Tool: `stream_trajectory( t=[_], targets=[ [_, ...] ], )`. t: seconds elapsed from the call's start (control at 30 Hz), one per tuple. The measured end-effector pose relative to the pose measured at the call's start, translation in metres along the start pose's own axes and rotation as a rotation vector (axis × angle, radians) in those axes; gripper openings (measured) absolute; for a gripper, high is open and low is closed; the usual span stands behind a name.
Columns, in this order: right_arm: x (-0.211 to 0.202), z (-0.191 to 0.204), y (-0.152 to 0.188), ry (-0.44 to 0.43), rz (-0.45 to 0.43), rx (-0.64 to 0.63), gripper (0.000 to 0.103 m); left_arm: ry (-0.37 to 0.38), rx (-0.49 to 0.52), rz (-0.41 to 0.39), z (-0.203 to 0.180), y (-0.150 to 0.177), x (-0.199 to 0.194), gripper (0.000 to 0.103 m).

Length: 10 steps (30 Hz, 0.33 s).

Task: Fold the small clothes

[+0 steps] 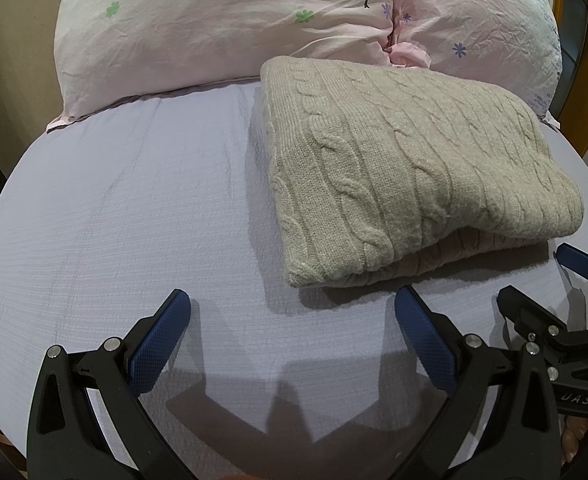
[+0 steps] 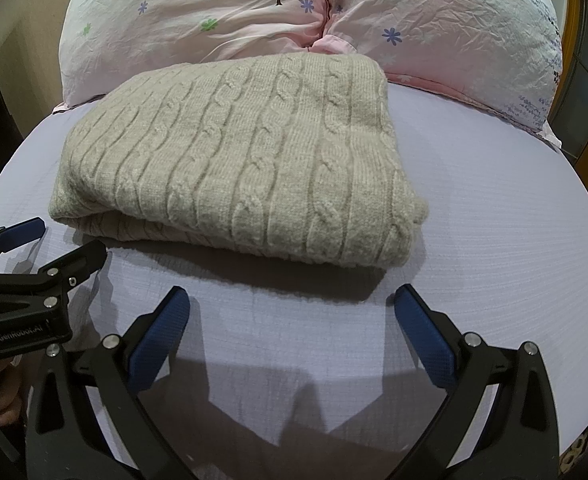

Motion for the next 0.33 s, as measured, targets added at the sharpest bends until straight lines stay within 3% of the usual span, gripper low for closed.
stream_trajectory(
  t=[0.33],
  targets=[
    [0.0002, 0.0000, 0.0000, 0.000, 0.000, 0.000, 0.101, 0.001, 0.001, -0.001, 0.0006, 0.0002, 0.0001, 0.102]
  ],
)
Point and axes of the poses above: each gripper's, at about its wrist camera, not at the fingertips, and x roughly the way its jaws point, z to its left, y to its underside, the point moved 5 cm from there along x, roughly the way its jaws point, and after that the axes turned 4 degrees about y, right-handed, at the moved point
